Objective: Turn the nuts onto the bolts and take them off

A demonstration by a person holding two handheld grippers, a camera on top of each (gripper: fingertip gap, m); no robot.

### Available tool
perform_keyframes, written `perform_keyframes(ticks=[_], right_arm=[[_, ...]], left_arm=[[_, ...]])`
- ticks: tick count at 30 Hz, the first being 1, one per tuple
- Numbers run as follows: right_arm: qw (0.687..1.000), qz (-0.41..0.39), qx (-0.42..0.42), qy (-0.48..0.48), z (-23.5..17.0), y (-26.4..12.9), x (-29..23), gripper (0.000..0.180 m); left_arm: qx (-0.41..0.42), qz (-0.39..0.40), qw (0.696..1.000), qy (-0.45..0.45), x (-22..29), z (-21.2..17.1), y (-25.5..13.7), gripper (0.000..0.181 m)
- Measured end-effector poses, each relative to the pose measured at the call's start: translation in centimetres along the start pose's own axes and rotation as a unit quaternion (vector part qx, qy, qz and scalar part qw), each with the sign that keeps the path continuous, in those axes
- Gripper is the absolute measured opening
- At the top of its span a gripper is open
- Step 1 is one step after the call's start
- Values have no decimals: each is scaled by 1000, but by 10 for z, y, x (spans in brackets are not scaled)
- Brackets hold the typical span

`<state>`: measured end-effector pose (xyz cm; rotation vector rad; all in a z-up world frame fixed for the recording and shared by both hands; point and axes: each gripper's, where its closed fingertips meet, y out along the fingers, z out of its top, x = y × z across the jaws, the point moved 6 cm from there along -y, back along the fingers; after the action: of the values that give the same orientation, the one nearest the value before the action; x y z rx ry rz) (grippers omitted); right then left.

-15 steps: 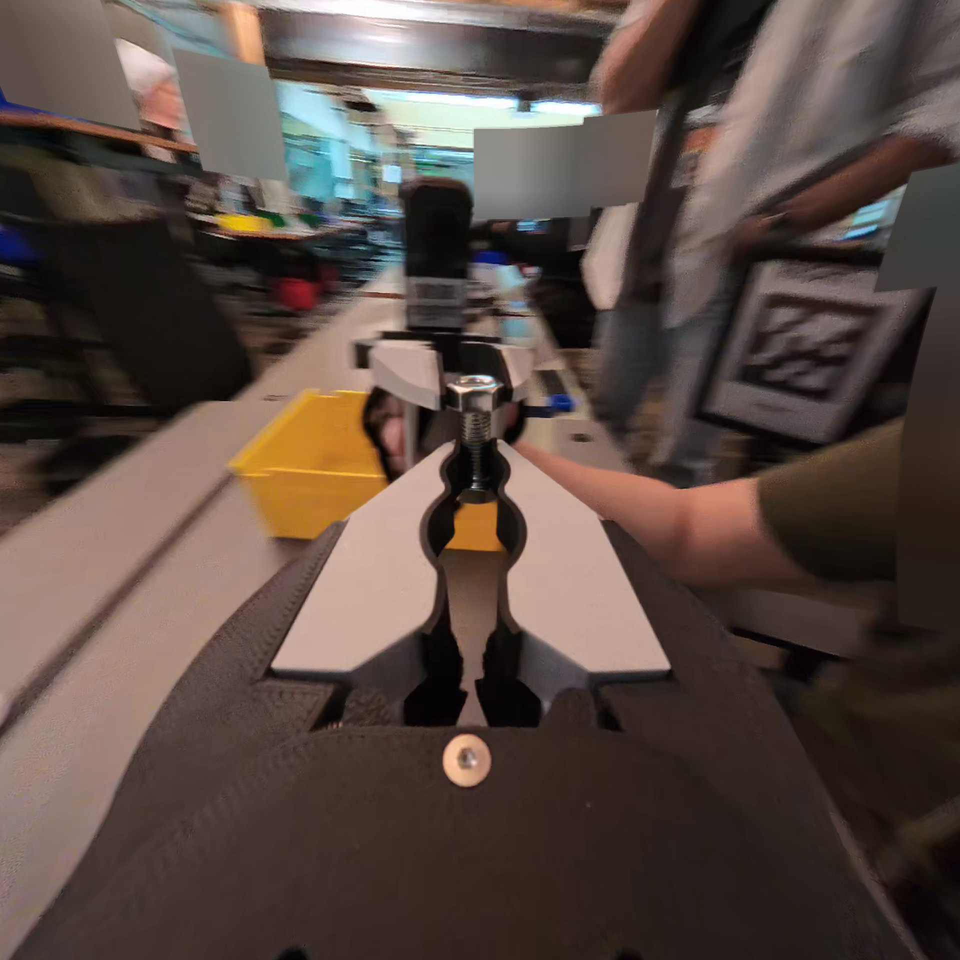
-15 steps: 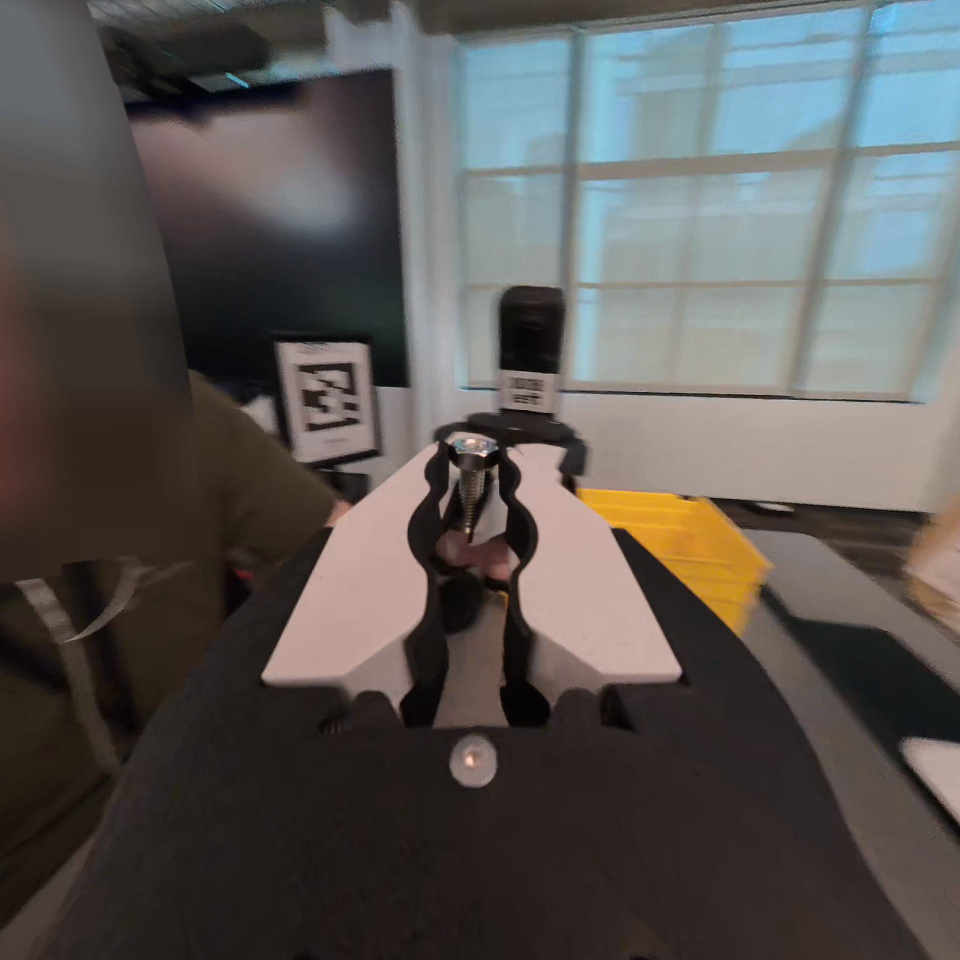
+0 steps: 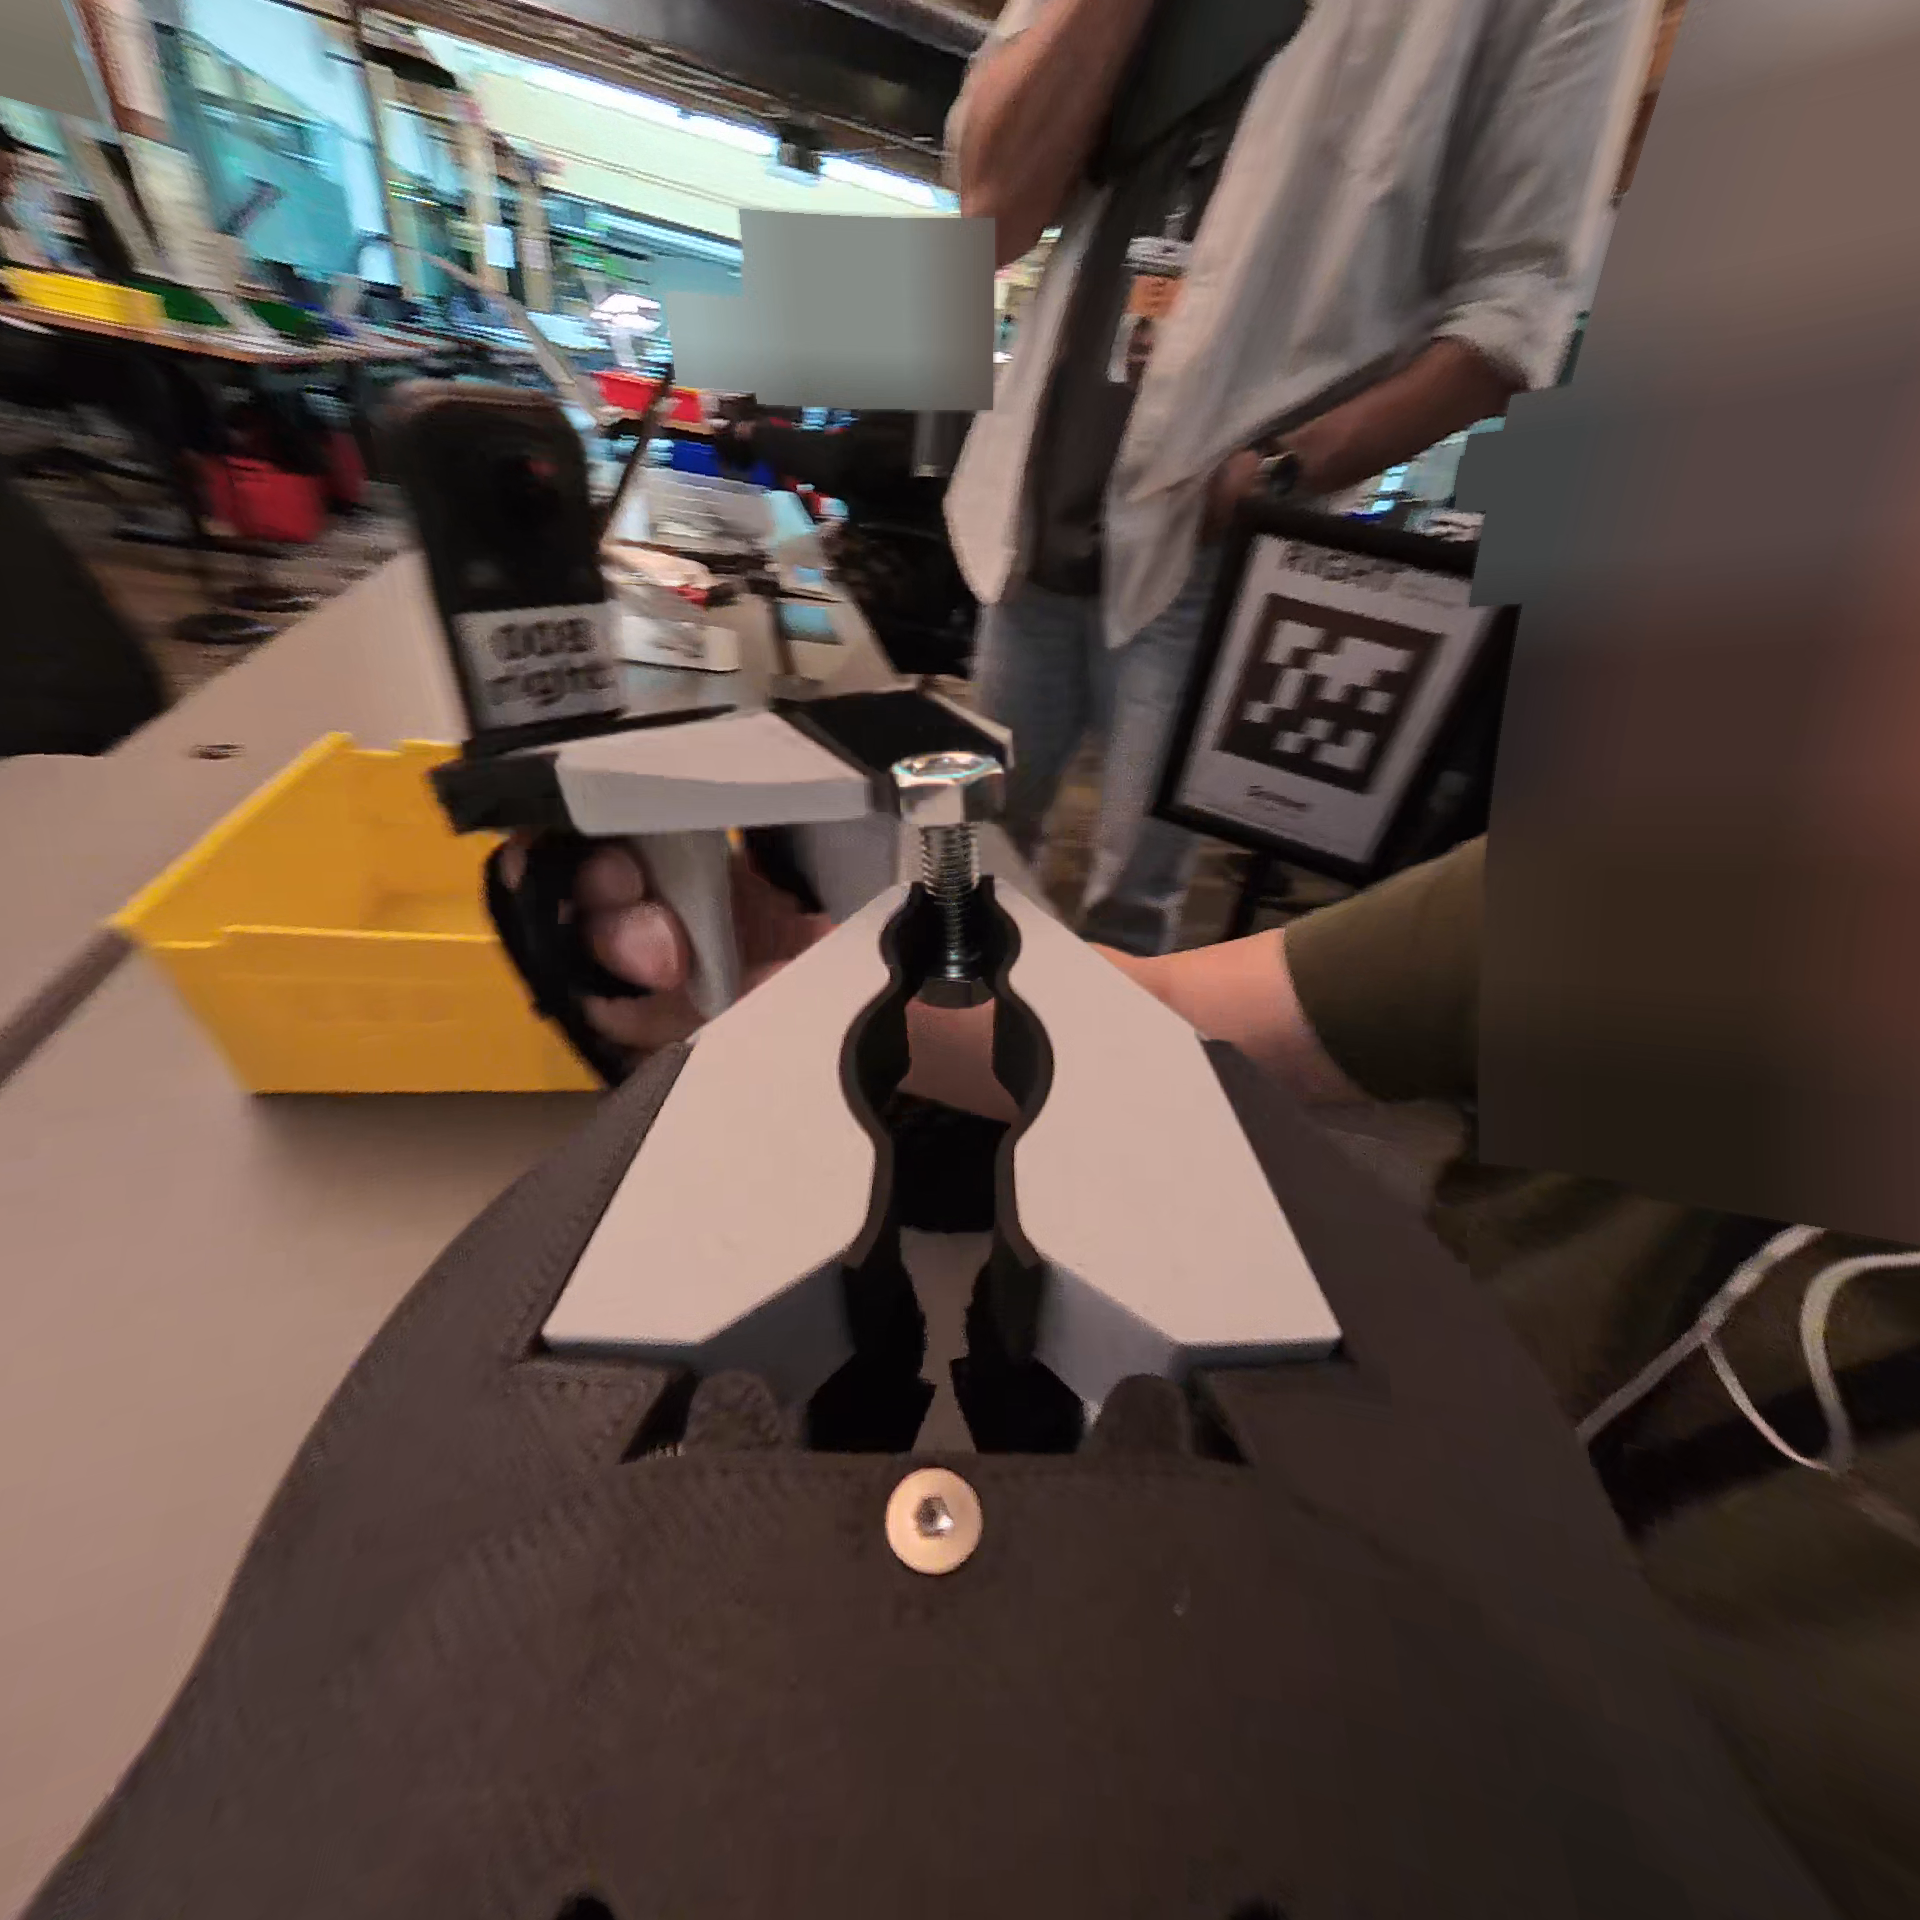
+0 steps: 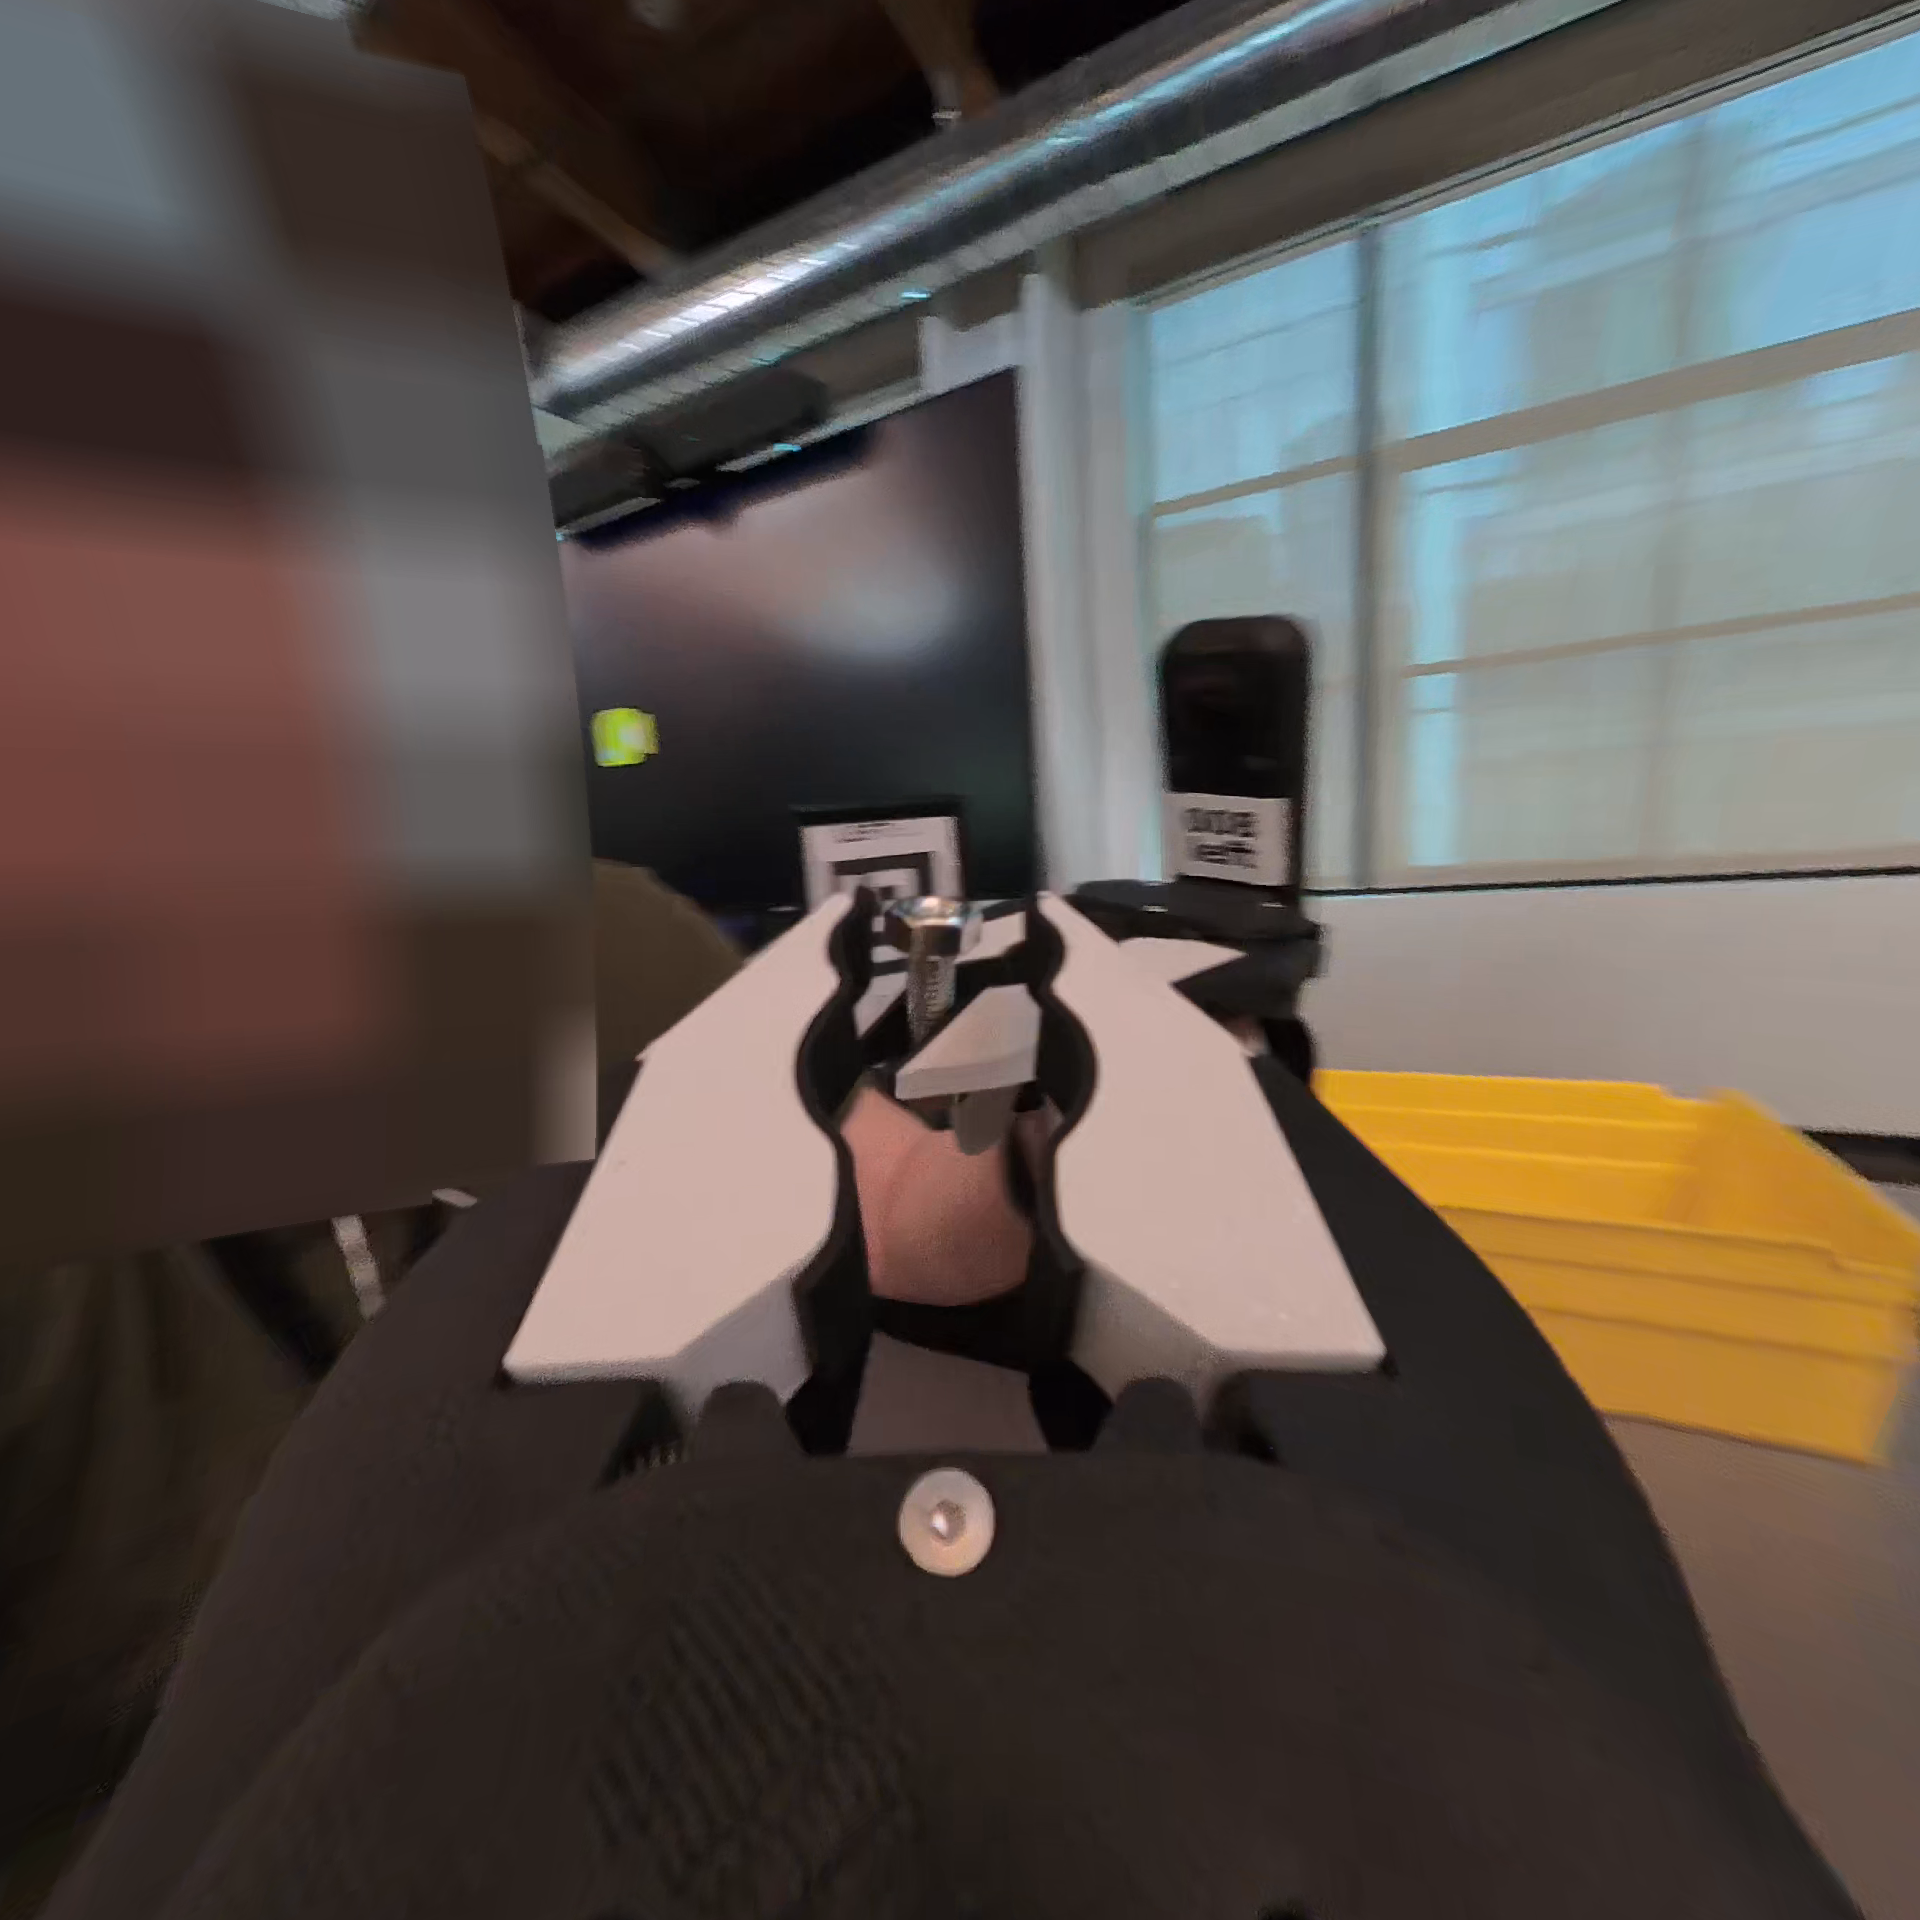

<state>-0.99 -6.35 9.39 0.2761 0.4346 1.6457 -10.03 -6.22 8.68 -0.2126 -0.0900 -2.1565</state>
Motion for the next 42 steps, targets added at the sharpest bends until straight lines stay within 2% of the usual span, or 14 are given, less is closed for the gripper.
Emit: perform_keyframes(ticks=[1,5,8,12,16,19,23,25,29,31,34,38,41,42], right_arm=[[999,-44,-3,-11,6,-4,5,37],[979,-189,-8,-78,30,-21,11,55],[948,-286,-11,-136,38,-26,17,54],[940,-311,-50,-127,23,-12,27,50],[930,-330,-102,-122,8,-1,35,44],[931,-327,-111,-120,3,1,36,22],[942,-295,-114,-113,4,2,31,15],[958,-245,-105,-109,5,1,23,15],[993,-71,-80,-43,2,0,-1,15],[998,3,-69,-15,-4,2,-11,15],[995,86,-29,28,-10,7,-18,15],[993,109,-10,47,-12,12,-19,15],[996,76,-15,49,-10,7,-14,15],[998,46,-21,45,-8,3,-10,20]], left_arm=[[-2,31,999,9,-5,0,-2,7],[-2,181,981,63,-28,1,-13,7],[-2,291,952,96,-45,-1,-25,7],[-16,365,921,134,-52,-1,-32,7],[-19,381,913,145,-50,0,-31,7],[-22,382,911,151,-48,0,-30,7],[-21,364,919,153,-42,3,-27,7],[-14,316,938,139,-36,4,-22,7],[-5,119,991,58,-10,4,-6,7],[-8,24,1000,8,0,0,1,7],[5,-77,996,-41,11,-5,9,8],[23,-119,991,-48,16,-5,10,8],[24,-72,997,-23,11,-4,9,7],[18,-41,999,-10,7,-4,8,7]])
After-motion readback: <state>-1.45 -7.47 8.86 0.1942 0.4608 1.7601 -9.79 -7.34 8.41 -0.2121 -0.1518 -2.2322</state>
